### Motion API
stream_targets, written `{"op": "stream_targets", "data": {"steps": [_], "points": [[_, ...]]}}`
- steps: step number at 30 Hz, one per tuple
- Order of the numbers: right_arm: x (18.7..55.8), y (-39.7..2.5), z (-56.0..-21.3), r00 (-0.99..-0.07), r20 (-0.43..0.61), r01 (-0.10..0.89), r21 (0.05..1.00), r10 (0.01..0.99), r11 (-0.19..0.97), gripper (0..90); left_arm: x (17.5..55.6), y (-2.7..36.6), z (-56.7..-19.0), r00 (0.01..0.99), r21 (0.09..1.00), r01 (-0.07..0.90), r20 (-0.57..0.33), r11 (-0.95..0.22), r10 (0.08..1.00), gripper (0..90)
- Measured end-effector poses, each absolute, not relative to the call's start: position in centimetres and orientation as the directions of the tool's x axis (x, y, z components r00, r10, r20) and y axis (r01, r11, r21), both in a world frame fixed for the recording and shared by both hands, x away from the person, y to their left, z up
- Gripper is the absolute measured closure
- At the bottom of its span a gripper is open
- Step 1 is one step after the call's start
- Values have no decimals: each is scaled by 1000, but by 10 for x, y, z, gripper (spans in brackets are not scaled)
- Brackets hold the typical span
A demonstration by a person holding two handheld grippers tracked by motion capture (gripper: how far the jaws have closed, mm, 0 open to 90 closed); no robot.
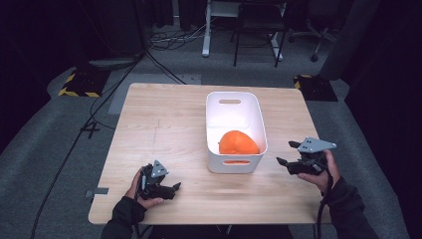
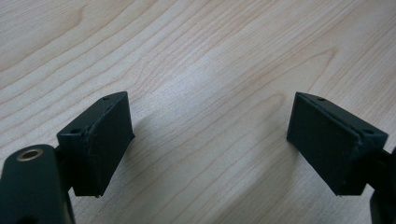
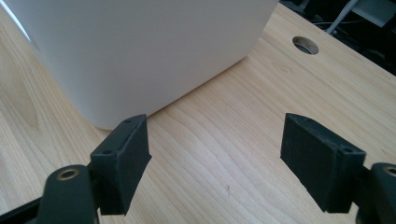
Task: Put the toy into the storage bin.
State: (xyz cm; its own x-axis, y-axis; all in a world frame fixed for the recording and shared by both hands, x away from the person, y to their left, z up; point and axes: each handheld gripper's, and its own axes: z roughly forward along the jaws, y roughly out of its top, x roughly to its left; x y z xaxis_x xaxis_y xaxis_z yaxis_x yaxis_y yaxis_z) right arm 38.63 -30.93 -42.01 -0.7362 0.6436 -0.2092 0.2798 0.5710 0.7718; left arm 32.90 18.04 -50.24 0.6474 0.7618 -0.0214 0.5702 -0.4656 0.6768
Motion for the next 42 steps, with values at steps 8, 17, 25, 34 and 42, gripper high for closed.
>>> {"op": "stream_targets", "data": {"steps": [8, 17, 25, 34, 42], "points": [[386, -315, -431, -727, -212, 306, 751, 653, 585, 244, 329, 180, -503, 641, 680, 570, -17, -462, 767, 145], [383, -324, -446, -722, -195, 344, 732, 664, 589, 244, 329, 180, -503, 641, 680, 570, -17, -461, 767, 145], [376, -335, -460, -714, -185, 380, 708, 675, 596, 240, 329, 180, -503, 641, 680, 570, -17, -461, 767, 145], [367, -346, -478, -694, -162, 431, 687, 701, 585, 225, 329, 180, -503, 641, 680, 570, -17, -461, 767, 145], [363, -362, -487, -678, -121, 465, 693, 725, 551, 213, 329, 180, -503, 641, 680, 570, -17, -461, 767, 145]]}}
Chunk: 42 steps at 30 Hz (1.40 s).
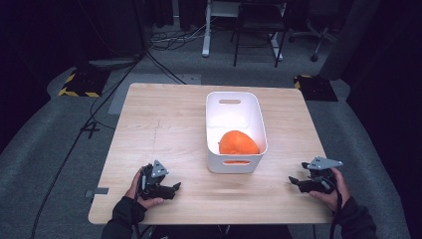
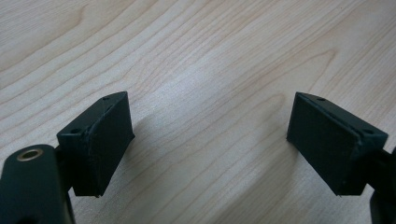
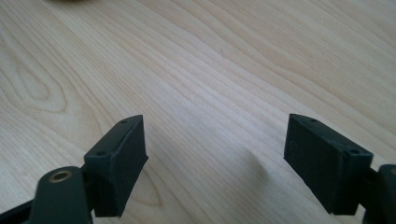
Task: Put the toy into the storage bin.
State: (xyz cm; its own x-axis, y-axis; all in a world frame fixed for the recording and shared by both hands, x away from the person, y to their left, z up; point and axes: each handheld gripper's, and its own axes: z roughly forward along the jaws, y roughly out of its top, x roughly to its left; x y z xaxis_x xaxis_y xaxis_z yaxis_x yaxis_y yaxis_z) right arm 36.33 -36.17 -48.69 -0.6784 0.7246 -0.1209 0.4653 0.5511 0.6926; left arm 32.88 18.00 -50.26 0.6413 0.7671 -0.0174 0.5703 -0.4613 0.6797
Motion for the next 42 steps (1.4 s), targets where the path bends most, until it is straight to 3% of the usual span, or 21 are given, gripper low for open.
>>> {"op": "stream_targets", "data": {"steps": [16, 42], "points": [[357, -387, -502, -627, -3, 527, 735, 779, 427, 165, 329, 180, -503, 641, 679, 571, -18, -461, 767, 145], [357, -387, -503, -628, -12, 517, 741, 778, 429, 163, 329, 179, -502, 635, 678, 577, -22, -456, 772, 145]]}}
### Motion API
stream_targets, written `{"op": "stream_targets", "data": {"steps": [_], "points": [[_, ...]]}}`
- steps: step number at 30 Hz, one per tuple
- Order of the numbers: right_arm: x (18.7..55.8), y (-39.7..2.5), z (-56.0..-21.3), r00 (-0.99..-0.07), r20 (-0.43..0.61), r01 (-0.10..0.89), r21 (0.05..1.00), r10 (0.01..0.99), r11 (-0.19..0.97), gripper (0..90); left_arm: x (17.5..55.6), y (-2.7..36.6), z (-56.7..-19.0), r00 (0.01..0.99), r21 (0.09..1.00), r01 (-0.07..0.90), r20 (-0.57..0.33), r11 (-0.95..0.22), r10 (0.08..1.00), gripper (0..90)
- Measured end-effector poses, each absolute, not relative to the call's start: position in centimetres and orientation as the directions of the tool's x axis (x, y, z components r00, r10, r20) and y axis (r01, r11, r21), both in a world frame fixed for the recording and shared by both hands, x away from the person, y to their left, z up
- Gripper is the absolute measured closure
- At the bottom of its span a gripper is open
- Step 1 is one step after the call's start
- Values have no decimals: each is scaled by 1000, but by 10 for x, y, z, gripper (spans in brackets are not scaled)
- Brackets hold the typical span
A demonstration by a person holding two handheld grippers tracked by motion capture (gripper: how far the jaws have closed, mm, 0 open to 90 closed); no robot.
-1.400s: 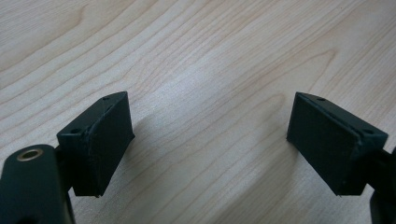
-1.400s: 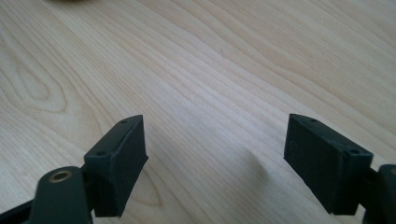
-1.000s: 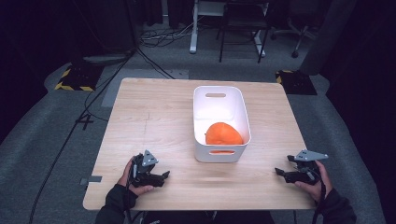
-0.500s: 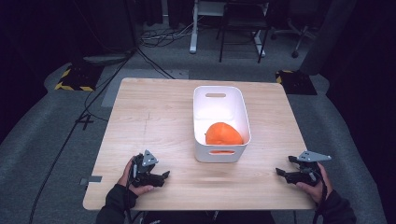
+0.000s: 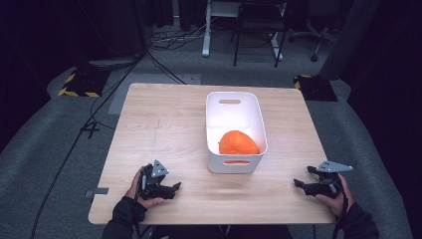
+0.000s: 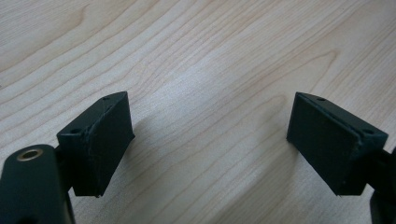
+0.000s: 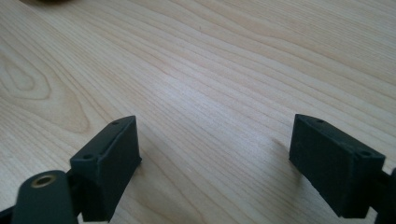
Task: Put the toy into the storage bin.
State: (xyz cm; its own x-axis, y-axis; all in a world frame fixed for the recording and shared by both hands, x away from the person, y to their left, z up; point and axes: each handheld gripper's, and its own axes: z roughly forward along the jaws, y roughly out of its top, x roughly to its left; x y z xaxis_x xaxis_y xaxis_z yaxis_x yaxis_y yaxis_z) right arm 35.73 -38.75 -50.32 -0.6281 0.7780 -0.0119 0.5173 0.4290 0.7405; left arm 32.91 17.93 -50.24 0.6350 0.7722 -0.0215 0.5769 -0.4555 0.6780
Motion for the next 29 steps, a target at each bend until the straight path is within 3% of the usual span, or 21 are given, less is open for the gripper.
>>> {"op": "stream_targets", "data": {"steps": [29], "points": [[357, -385, -503, -613, -10, 526, 741, 790, 417, 163, 330, 179, -503, 634, 679, 578, -24, -454, 773, 145]]}}
